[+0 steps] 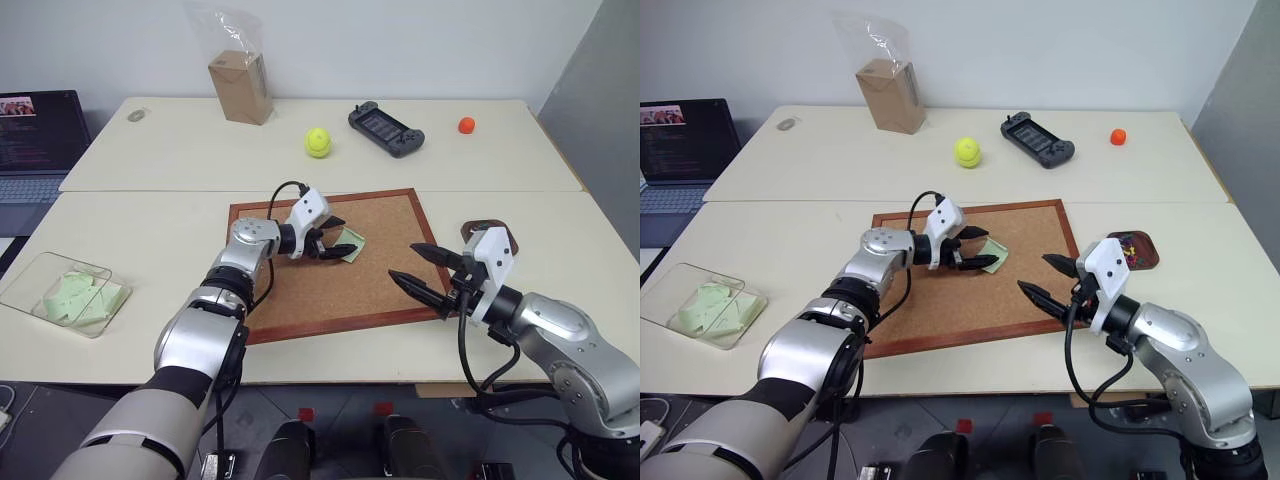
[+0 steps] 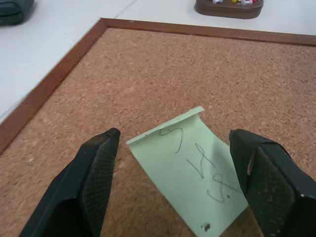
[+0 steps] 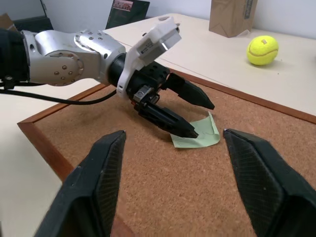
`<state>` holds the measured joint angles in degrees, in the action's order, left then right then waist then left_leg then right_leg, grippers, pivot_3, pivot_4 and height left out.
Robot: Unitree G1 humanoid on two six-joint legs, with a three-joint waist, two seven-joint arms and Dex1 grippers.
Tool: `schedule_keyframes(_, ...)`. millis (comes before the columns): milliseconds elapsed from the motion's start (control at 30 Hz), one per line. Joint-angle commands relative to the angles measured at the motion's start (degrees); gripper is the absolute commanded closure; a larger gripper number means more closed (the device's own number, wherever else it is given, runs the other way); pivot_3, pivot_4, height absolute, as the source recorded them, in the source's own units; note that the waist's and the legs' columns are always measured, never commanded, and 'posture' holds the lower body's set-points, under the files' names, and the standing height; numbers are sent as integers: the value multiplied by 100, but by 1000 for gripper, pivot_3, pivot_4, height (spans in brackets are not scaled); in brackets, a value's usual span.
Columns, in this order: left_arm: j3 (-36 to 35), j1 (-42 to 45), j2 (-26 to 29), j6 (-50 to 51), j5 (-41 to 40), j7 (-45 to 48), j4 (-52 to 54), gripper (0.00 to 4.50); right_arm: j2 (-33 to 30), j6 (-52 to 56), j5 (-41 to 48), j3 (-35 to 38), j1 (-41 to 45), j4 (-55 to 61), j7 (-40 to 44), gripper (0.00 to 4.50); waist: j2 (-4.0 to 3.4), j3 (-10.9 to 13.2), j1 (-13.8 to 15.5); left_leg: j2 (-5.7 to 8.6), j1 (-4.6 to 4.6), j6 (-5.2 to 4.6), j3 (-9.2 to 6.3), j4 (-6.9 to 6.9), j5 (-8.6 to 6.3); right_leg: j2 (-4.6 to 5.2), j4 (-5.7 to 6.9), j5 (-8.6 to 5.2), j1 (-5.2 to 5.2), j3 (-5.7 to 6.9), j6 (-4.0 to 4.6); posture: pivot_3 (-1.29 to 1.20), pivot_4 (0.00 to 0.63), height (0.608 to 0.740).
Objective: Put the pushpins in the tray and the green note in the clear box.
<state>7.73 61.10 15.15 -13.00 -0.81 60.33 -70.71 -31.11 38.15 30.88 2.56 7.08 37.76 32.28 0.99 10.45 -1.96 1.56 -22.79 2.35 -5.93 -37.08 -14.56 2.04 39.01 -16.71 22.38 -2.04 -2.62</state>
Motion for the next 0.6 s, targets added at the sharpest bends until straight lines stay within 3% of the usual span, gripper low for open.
schedule_keyframes(33,-79,253,-89,-152,175,-154,-195,759,-76,168,225,289,-64,458,-185,166,0,0,-3,0,1,0,-4,0,0,0,2,0,0,0,0,0,150,740)
schedule_keyframes(300,-114,365,-239,-117,490,-706,-435,759,-103,399,332,404,-72,643,-429,49,1,0,2,0,2,0,-8,-2,0,-2,4,0,-1,1,0,0,150,740)
schedule_keyframes(600,-273,409,-306,-133,564,-780,-439,2257,-49,441,310,354,-4,589,-534,0,1,0,2,0,2,0,-6,-2,0,-2,5,0,-1,1,0,0,150,740)
